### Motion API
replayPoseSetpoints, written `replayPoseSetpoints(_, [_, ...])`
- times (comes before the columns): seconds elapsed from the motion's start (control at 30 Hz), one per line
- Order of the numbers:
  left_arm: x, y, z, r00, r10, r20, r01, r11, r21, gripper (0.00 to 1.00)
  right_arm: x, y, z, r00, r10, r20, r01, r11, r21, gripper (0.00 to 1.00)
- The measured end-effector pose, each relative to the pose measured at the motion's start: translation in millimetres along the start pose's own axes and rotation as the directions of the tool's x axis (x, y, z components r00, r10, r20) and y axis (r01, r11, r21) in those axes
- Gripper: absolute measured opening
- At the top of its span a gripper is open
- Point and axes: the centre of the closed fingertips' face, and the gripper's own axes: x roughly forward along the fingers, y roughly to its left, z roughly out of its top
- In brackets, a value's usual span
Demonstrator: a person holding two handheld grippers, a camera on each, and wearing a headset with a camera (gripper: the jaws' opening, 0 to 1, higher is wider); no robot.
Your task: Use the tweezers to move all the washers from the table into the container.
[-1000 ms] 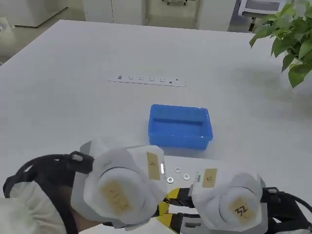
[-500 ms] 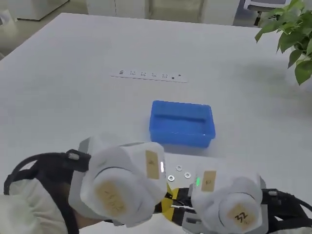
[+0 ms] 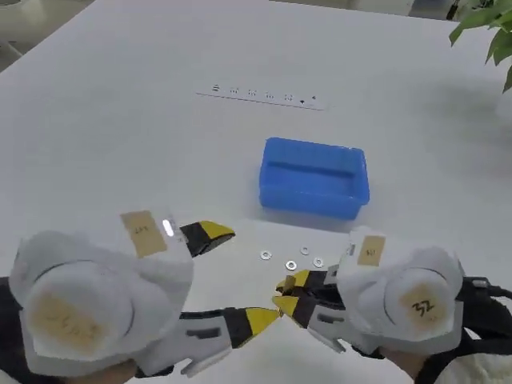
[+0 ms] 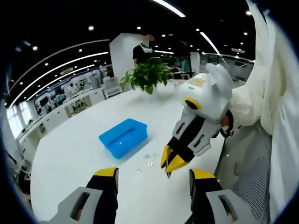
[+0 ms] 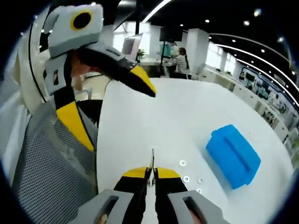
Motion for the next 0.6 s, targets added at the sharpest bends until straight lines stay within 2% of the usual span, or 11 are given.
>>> replayPoseSetpoints(0.07, [-6.1, 3.5, -15.7, 0.9978, 0.047, -0.048, -0.047, 0.999, -0.018, 0.76, -1.5, -8.1, 3.8, 0.9997, -0.011, 0.021, 0.010, 0.999, 0.034, 0.02])
replayPoseSetpoints(0.17, [-11.9, 3.7, -31.0, 0.9949, 0.067, -0.076, -0.072, 0.995, -0.073, 0.78, -1.0, -18.8, 5.4, 0.9991, -0.028, 0.031, 0.026, 0.998, 0.050, 0.02])
replayPoseSetpoints(0.23, [-14.5, 4.9, -40.4, 0.9912, 0.088, -0.099, -0.101, 0.985, -0.137, 0.87, 1.0, -26.2, 5.7, 0.9987, -0.041, 0.031, 0.039, 0.998, 0.058, 0.02])
replayPoseSetpoints(0.33, [-16.7, 7.3, -49.0, 0.9874, 0.115, -0.108, -0.130, 0.981, -0.143, 0.95, 3.9, -36.7, 8.9, 0.9975, -0.058, 0.042, 0.054, 0.995, 0.080, 0.02])
replayPoseSetpoints(0.4, [-15.8, 5.4, -59.1, 0.9853, 0.110, -0.131, -0.130, 0.980, -0.153, 0.99, 5.8, -43.3, 12.7, 0.9963, -0.068, 0.053, 0.063, 0.993, 0.095, 0.02])
replayPoseSetpoints(0.47, [-16.3, 5.2, -67.4, 0.9810, 0.117, -0.155, -0.142, 0.976, -0.168, 0.99, 8.2, -48.4, 15.9, 0.9954, -0.075, 0.060, 0.069, 0.992, 0.102, 0.02])
replayPoseSetpoints(0.6, [-15.0, 7.0, -73.1, 0.9786, 0.128, -0.161, -0.156, 0.973, -0.172, 0.99, 13.6, -55.7, 20.3, 0.9939, -0.086, 0.070, 0.078, 0.991, 0.108, 0.02])
